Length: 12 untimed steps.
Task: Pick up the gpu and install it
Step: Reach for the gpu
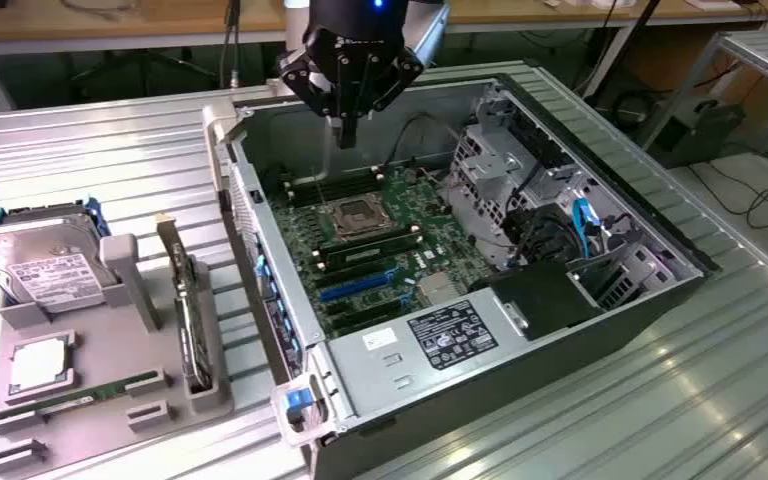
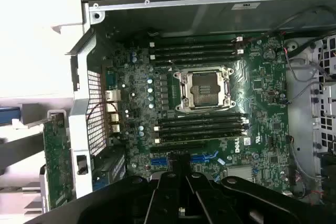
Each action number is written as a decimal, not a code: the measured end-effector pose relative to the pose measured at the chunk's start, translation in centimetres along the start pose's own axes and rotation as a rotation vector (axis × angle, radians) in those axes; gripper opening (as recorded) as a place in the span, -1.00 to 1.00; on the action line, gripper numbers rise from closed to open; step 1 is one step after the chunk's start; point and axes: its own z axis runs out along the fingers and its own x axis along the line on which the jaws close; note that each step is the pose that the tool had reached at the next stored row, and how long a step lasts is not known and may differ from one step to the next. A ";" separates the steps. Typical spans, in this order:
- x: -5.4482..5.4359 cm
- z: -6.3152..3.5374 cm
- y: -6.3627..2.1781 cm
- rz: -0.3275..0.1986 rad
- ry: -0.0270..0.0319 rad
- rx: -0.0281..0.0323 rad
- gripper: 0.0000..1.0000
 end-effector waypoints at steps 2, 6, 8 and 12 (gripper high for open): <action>0.4 -0.01 -0.03 0.000 -0.0001 0.0000 -0.79; 3.0 -0.08 -0.23 0.000 -0.0001 -0.0001 -0.79; 3.5 -0.09 -0.26 0.000 -0.0001 -0.0001 -0.79; 3.6 -0.09 -0.27 0.000 -0.0001 -0.0001 -0.79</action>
